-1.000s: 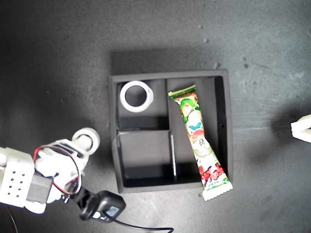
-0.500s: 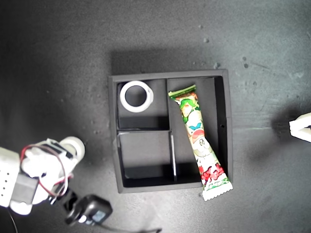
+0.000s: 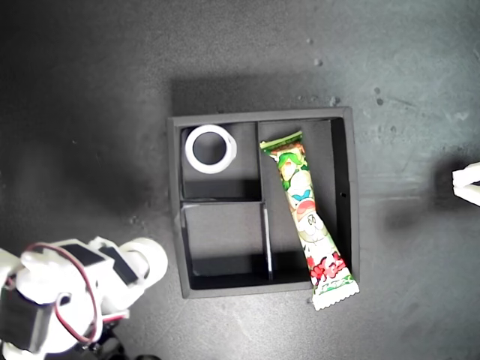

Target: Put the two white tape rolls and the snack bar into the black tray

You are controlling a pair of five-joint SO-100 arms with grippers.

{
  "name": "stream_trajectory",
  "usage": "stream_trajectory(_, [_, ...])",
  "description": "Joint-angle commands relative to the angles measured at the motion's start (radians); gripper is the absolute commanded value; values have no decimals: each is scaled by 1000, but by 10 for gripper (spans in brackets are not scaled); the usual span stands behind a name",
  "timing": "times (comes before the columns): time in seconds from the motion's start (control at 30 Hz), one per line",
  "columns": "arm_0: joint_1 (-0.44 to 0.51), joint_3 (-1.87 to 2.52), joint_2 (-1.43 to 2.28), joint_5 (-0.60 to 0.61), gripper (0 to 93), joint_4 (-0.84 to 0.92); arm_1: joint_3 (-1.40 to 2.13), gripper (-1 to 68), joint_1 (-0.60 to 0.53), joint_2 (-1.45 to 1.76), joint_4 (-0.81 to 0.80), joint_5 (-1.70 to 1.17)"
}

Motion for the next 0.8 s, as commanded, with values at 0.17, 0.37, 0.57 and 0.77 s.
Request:
stream_trajectory(0.17, [-31,-426,-256,95,0,123,58,-4,40,107,129,23])
stream_trajectory(0.37, [-74,-862,-546,129,0,356,58,-4,15,107,196,31])
stream_trajectory(0.57, [-100,-1149,-742,152,0,437,60,6,3,106,284,92])
stream_trajectory(0.77, [-106,-1117,-747,135,0,437,60,17,14,97,285,121])
